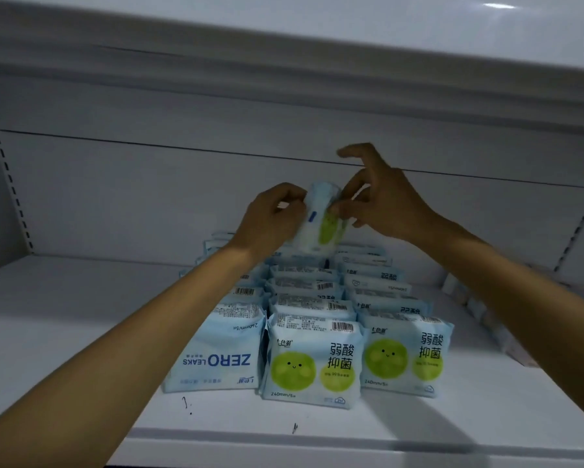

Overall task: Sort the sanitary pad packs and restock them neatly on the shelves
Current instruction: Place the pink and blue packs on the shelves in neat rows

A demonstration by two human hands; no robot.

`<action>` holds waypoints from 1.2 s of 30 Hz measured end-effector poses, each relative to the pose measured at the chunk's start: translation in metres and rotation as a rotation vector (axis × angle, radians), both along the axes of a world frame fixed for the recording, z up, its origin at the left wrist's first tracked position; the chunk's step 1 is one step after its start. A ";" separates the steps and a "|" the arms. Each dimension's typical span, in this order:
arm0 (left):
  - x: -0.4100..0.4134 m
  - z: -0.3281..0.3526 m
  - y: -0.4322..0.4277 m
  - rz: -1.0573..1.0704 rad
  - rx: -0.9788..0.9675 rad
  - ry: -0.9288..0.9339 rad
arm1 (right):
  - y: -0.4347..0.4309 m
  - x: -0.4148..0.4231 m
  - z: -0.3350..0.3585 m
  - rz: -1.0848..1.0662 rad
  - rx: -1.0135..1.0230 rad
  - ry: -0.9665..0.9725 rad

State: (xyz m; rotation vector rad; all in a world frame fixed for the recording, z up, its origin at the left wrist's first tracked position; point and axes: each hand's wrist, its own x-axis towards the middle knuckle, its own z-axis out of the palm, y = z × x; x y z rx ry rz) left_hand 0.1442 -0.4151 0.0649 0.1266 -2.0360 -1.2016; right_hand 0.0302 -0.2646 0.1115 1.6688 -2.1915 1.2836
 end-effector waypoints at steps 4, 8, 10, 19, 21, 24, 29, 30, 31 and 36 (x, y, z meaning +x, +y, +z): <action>-0.006 0.006 0.003 -0.025 0.013 -0.012 | -0.010 -0.007 -0.011 -0.006 0.113 0.148; -0.007 -0.010 0.000 0.101 0.102 -0.005 | -0.019 -0.028 -0.018 -0.364 0.063 0.474; -0.009 -0.029 0.004 0.123 -0.038 -0.228 | -0.022 -0.037 -0.016 -0.388 -0.040 0.406; -0.015 -0.072 0.015 0.164 -0.701 -0.765 | -0.066 -0.042 -0.052 -0.118 0.249 0.187; -0.016 -0.074 0.016 0.161 -0.712 -0.757 | -0.077 -0.042 -0.075 -0.095 0.499 0.244; -0.016 -0.075 0.016 0.174 -0.720 -0.753 | -0.080 -0.042 -0.101 0.010 0.681 0.121; -0.016 -0.073 0.016 0.176 -0.716 -0.762 | -0.077 -0.051 -0.083 -0.028 0.284 -0.130; -0.017 -0.073 0.015 0.169 -0.710 -0.761 | -0.078 -0.051 -0.080 -0.020 0.319 -0.166; -0.018 -0.073 0.015 0.162 -0.711 -0.767 | -0.080 -0.050 -0.078 -0.009 0.414 -0.211; -0.018 -0.074 0.015 0.166 -0.709 -0.794 | -0.091 -0.066 -0.063 -0.032 0.289 -0.183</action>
